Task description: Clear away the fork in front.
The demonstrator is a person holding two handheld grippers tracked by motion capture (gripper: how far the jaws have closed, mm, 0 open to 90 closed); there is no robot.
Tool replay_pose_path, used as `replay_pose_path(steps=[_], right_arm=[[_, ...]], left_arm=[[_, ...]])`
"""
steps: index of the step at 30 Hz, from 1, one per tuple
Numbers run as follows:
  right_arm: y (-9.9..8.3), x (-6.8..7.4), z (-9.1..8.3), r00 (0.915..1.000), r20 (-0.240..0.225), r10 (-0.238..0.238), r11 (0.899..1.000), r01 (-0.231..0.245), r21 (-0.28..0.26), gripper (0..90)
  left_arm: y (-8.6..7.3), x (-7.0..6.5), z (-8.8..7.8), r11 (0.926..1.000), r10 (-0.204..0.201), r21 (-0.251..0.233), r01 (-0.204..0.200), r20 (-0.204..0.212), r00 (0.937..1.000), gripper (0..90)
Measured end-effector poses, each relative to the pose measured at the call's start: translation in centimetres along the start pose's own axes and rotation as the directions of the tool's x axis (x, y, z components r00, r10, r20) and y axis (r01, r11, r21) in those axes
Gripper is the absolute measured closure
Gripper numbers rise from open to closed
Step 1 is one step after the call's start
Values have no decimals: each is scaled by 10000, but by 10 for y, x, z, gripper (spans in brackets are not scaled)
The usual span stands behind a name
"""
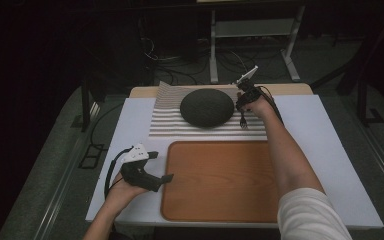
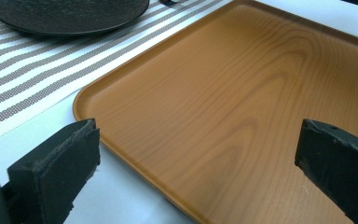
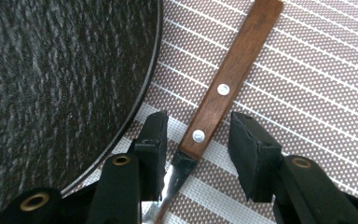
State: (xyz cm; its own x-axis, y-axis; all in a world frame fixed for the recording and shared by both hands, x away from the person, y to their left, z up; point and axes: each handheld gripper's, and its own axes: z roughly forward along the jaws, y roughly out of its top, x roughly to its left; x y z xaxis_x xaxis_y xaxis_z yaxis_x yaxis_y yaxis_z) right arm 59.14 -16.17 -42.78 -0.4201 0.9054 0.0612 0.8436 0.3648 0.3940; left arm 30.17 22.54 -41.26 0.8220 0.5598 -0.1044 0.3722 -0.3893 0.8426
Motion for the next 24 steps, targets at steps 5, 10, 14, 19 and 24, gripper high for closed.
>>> replay_pose_path(steps=[5,10,14,19,24], right_arm=[[3,2,1,9996,231,-165,9996,159,237,622],[2,0,0,9996,236,-132,9993,124,350,675],[2,-1,0,9996,225,-157,9991,148,395,716],[2,-1,-1,9996,228,-171,9990,161,415,725],[1,0,-1,9992,314,-239,9989,225,421,764]], left_arm=[[0,0,0,10000,4,-10,-4,-4,10000,0],[0,0,-1,10000,24,-23,-24,-2,10000,0],[0,0,0,10000,26,-16,-26,-7,10000,0],[0,0,0,10000,19,-15,-19,-10,10000,0],[0,0,-1,10000,30,-7,-30,-7,10000,0]])
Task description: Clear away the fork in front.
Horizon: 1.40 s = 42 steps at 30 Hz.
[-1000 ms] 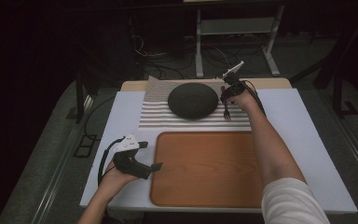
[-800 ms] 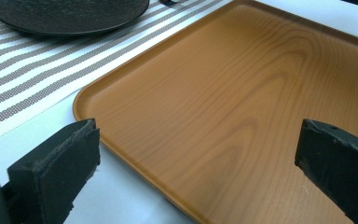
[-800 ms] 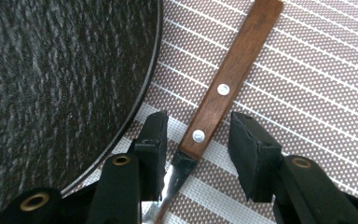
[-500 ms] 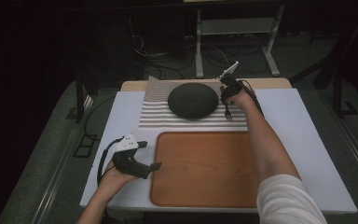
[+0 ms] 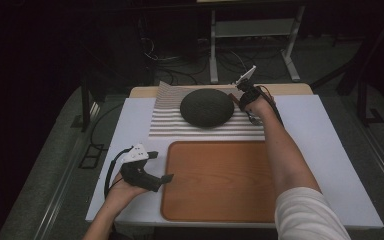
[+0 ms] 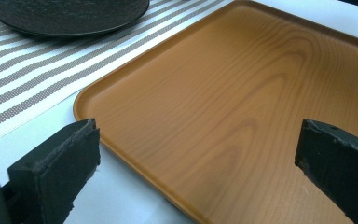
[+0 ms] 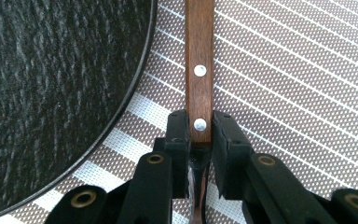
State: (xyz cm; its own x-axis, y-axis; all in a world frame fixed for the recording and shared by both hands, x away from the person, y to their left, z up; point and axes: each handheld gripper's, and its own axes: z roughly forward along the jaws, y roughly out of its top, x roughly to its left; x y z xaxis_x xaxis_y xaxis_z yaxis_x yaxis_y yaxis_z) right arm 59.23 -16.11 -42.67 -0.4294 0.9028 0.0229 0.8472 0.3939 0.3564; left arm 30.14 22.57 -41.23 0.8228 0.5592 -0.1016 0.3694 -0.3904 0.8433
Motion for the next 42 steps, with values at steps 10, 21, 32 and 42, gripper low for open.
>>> replay_pose_path(steps=[10,21,32,42], right_arm=[[-5,-3,-2,9997,-166,198,9998,-199,-79,769],[-22,-21,-15,9972,-552,495,9980,-517,-377,770],[-31,-29,-48,9921,-1095,621,9904,-748,-1161,770],[-60,-14,-85,9819,-1894,-40,9717,-409,-2326,769]], left_arm=[[0,0,-1,10000,-35,-56,35,-22,10000,0],[0,0,-1,10000,-51,-65,51,-68,10000,0],[0,0,-1,10000,-59,-63,58,-82,9999,0],[0,1,-2,9997,-178,-148,177,-54,9998,0]])
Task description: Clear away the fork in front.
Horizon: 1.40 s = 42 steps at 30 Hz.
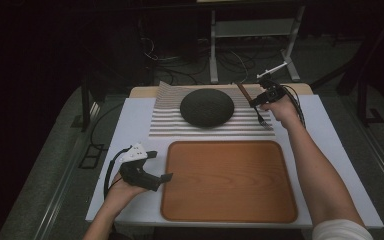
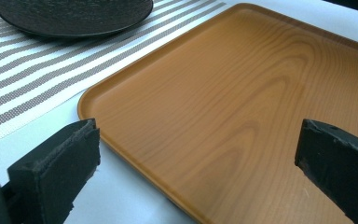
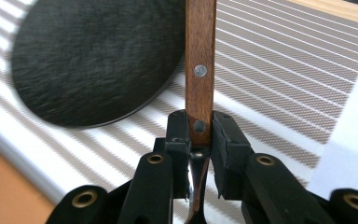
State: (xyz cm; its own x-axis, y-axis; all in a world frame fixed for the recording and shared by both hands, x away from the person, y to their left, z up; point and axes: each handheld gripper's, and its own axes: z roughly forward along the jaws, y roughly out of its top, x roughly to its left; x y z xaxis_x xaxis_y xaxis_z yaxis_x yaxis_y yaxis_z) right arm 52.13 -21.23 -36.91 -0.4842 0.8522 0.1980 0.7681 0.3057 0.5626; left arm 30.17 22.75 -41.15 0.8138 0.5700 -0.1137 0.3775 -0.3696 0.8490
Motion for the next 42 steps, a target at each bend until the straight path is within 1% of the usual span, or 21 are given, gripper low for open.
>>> replay_pose_path(steps=[1,2,3,4,8,13,17,19,24,25,26,27,30,34,35,37,38,39,40,41,42], right_arm=[[0,0,0,10000,0,0,10000,0,0,769],[-8,6,-6,9997,-208,-154,9996,149,-240,769],[-8,6,-6,9997,-208,-154,9996,149,-240,769],[-16,12,-12,9988,-367,-339,9985,323,-434,769],[-30,21,-21,9957,-742,-557,9954,496,-816,769],[-41,30,-29,9920,-980,-795,9914,685,-1111,769],[-52,41,-37,9864,-1247,-1072,9857,890,-1433,769],[-60,51,-41,9796,-1444,-1401,9795,1158,-1647,769],[-72,62,-45,9687,-1744,-1769,9704,1420,-1952,769],[-72,62,-45,9687,-1744,-1769,9704,1420,-1952,769],[-77,65,-45,9634,-1880,-1909,9672,1519,-2035,768],[-77,65,-45,9634,-1880,-1909,9672,1519,-2035,768],[-86,72,-46,9534,-2102,-2164,9617,1710,-2143,769],[-96,81,-48,9410,-2358,-2428,9538,1872,-2351,769],[-96,81,-48,9410,-2358,-2428,9538,1872,-2351,769],[-102,87,-50,9341,-2526,-2522,9488,1874,-2544,769],[-104,90,-50,9327,-2474,-2624,9461,1982,-2563,769],[-104,90,-50,9327,-2474,-2624,9461,1982,-2563,769],[-107,93,-51,9281,-2513,-2747,9425,2082,-2613,769],[-108,94,-51,9279,-2527,-2743,9420,2065,-2644,768],[-110,95,-52,9270,-2547,-2754,9408,2054,-2697,768]], left_arm=[[0,0,0,10000,0,0,0,0,10000,0],[0,0,0,10000,-14,-2,14,-5,10000,0],[0,0,0,10000,-15,-5,15,-19,10000,0],[0,0,0,10000,-32,-18,32,-37,10000,0],[0,1,-1,9999,-123,-66,123,-80,9999,0],[0,2,-2,9997,-219,-133,217,-155,9996,0],[0,3,-2,9995,-287,-152,283,-246,9993,0],[0,4,-1,9994,-327,-154,322,-274,9991,0],[2,5,2,9983,-534,-243,527,-284,9982,0],[2,5,2,9983,-534,-243,527,-284,9982,0],[6,6,4,9978,-608,-278,600,-290,9977,0],[6,6,4,9978,-608,-278,600,-290,9977,0],[13,6,7,9973,-666,-336,657,-261,9974,0],[28,7,18,9978,-541,-384,533,-210,9983,0],[28,7,18,9978,-541,-384,533,-210,9983,0],[33,8,22,9978,-514,-439,507,-165,9985,0],[39,8,28,9977,-465,-497,459,-107,9989,0],[39,8,28,9977,-465,-497,459,-107,9989,0],[46,7,34,9975,-450,-548,448,-26,9990,0],[46,7,34,9975,-450,-548,448,-26,9990,0],[53,6,40,9976,-366,-585,369,66,9993,0]])
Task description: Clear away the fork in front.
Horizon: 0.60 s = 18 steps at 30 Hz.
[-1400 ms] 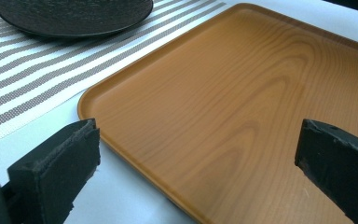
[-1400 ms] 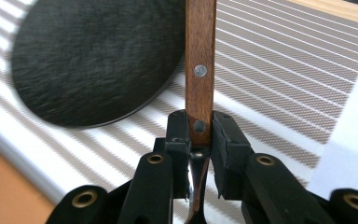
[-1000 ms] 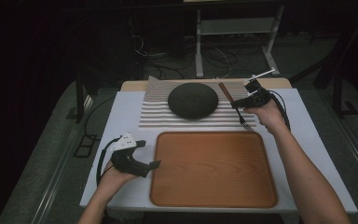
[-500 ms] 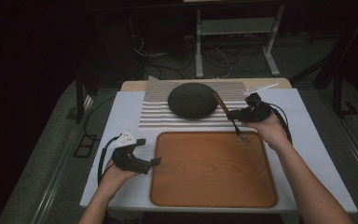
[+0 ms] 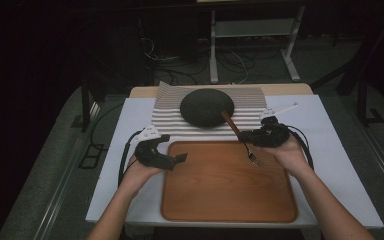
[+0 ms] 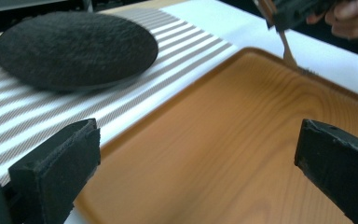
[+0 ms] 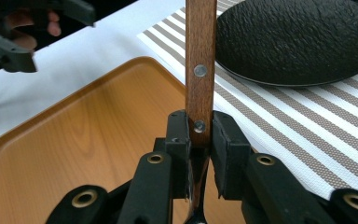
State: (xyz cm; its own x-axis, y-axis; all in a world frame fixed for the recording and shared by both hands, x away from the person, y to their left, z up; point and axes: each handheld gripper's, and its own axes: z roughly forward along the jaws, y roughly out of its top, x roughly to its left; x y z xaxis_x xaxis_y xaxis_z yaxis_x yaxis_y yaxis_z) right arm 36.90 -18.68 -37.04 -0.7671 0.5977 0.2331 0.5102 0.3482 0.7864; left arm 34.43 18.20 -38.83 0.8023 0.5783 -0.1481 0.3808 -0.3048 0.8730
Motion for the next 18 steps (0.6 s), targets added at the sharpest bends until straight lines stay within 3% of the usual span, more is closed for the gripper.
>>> replay_pose_path(steps=[11,12,16,18], right_arm=[[-6,8,-1,9998,-162,-65,9998,62,-193,768],[-6,10,2,9996,-261,-95,9998,90,-166,768],[-8,14,6,9990,-357,-279,9996,276,-96,768],[-8,19,11,9982,-481,-369,9993,368,-33,768]], left_arm=[[33,-14,32,9988,330,-362,-315,436,9985,6],[34,-18,35,9977,257,-633,-226,484,9985,43],[35,-22,38,9967,-112,-790,176,802,9967,75],[34,-24,38,9941,-341,-992,447,1054,9938,143]])
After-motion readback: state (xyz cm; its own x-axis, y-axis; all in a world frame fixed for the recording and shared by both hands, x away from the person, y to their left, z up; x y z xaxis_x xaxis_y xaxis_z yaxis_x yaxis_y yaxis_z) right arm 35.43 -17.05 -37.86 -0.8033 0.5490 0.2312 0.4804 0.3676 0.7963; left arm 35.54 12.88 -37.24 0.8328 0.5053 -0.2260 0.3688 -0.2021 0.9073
